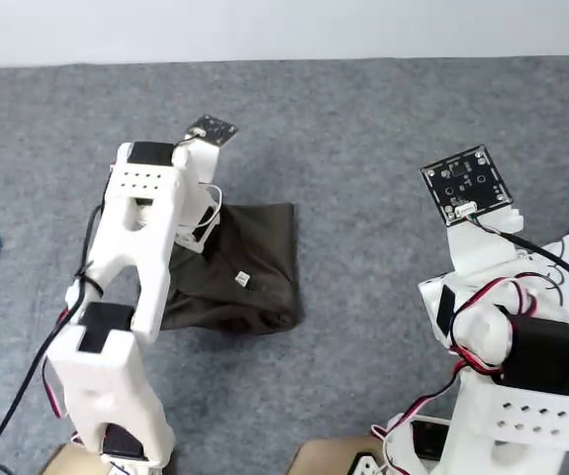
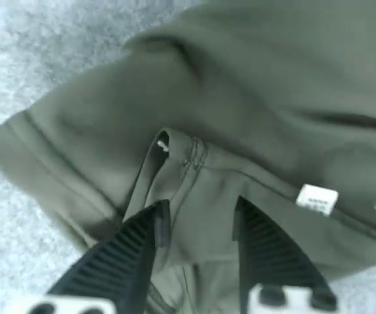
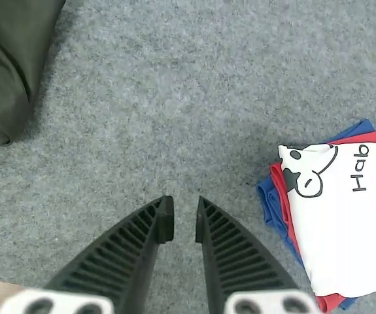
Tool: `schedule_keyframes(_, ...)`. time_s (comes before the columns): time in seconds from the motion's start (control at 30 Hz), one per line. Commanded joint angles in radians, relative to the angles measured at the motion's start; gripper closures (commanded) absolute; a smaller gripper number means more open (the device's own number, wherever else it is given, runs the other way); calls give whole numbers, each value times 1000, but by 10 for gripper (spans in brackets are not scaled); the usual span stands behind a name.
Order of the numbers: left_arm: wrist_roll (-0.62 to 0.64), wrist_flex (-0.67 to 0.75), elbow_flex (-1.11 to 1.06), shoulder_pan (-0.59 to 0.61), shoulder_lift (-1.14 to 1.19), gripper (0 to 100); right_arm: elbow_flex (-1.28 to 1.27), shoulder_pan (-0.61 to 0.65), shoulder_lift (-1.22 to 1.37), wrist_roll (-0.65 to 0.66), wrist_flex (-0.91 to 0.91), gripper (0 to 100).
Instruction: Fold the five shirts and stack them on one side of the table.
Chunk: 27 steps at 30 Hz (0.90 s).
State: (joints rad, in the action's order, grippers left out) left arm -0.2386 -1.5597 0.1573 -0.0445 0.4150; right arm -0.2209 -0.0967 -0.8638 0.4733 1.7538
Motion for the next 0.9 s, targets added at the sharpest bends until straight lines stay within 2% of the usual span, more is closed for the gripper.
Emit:
schedule_keyframes(0.0,8,21,65,2,38,834,3,-15,-10,8,36,924)
schedule_keyframes(0.1,9,41,74,2,77,859,3,-15,-12,8,36,924)
schedule_keyframes(0.3,3,0,74,-9,87,996,3,-15,-12,8,36,924)
schedule_keyframes(0.47,0,-75,76,-6,80,995,3,-15,-7,8,36,924)
schedule_keyframes(0.67,-37,-196,65,-3,-49,995,3,-15,-7,9,36,924)
schedule_keyframes(0.87,-112,-195,-197,17,-253,995,3,-15,-7,9,33,924)
